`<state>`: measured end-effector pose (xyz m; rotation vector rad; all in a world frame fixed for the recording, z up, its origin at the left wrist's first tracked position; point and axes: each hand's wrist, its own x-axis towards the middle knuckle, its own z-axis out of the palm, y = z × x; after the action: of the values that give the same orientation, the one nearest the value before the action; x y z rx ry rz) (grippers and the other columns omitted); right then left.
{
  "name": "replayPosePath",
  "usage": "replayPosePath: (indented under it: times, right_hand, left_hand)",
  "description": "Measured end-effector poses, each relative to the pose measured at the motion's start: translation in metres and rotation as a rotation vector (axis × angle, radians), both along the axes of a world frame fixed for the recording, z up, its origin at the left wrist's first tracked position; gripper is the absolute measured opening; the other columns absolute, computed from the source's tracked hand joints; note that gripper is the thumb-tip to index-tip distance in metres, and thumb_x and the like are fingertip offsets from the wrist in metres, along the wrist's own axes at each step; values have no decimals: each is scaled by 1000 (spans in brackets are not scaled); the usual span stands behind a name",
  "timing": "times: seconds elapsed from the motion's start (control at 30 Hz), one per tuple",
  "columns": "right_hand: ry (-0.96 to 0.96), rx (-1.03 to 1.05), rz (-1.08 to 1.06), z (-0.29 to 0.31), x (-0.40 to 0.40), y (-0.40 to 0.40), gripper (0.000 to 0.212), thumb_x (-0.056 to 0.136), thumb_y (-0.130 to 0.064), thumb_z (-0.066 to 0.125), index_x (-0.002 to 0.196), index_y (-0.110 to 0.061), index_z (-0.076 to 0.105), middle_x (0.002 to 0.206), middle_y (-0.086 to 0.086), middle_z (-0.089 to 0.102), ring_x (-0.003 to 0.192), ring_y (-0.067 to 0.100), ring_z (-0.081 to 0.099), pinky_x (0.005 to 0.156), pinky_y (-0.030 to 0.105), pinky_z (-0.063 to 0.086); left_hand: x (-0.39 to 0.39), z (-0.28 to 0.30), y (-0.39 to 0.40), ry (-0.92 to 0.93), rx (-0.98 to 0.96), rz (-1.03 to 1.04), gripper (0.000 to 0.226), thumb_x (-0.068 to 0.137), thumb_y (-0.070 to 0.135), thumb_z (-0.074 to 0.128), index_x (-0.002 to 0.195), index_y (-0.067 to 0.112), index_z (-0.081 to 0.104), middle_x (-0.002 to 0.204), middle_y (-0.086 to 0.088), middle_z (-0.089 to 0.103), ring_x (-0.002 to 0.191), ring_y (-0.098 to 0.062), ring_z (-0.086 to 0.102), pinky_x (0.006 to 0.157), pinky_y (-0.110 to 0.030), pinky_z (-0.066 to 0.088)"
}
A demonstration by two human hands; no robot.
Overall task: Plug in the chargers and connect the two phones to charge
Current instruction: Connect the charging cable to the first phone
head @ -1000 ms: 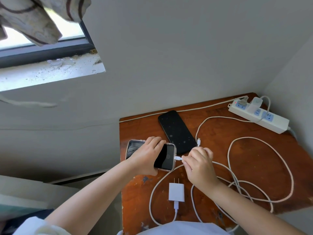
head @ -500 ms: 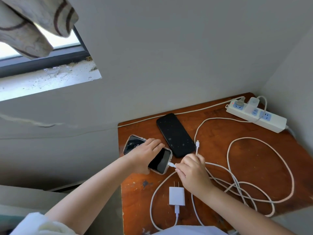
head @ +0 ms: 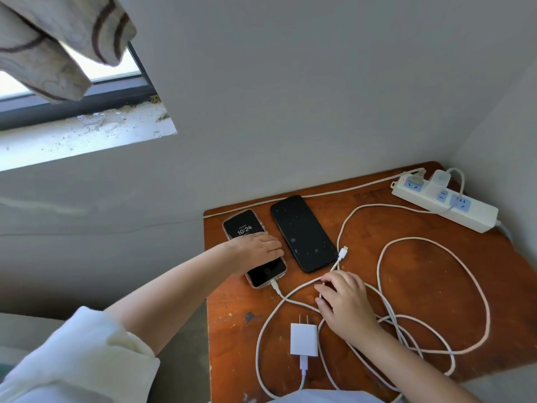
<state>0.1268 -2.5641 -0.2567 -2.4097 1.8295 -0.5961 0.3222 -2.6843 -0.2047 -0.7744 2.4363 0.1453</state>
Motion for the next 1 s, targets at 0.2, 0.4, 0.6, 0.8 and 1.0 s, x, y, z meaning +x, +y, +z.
replayPosePath:
  times: [0.2, 0.4, 0.6, 0.8, 1.0]
  right_hand:
    - [-45, 33, -85, -8, -1, 4, 35, 54, -6, 86, 87, -4, 73, 89, 19, 72, 84, 34, 69, 71, 44, 56]
    - [6, 38, -78, -8, 2, 3, 36, 61, -7, 82, 94, -3, 71, 97, 20, 72, 91, 36, 67, 79, 51, 52]
    - [8, 62, -83, -8, 3, 4, 34, 65, -6, 79, 98, -2, 70, 101, 21, 71, 97, 38, 65, 82, 54, 50]
    - [13, 102, -82, -7, 4, 4, 33, 72, -5, 74, 103, 0, 67, 108, 23, 68, 106, 41, 60, 88, 56, 46]
    - [10, 120, -77, -7, 4, 4, 32, 74, -5, 71, 105, 1, 66, 110, 23, 67, 108, 41, 59, 90, 55, 45]
  left_hand:
    - [17, -5, 16, 182, -51, 207, 83, 79, -4, 58, 142, 18, 9, 154, -3, 6, 141, -19, -3, 112, -31, 4]
    - [34, -21, 72, 559, -207, 658, 55, 90, 21, 46, 140, 16, 22, 150, -5, 25, 140, -19, 12, 112, -30, 7]
    - [26, -59, 115, 533, -213, 1011, 54, 95, 36, 28, 142, 13, 11, 154, -6, 11, 141, -18, 1, 109, -27, -6]
    - [22, -72, 118, 454, -270, 1008, 61, 94, 45, 18, 142, 13, 0, 154, -6, 0, 141, -18, -6, 106, -27, -12]
    - [22, -72, 118, 452, -278, 995, 60, 94, 44, 17, 142, 13, -1, 154, -7, 1, 141, -18, -5, 107, -28, -12]
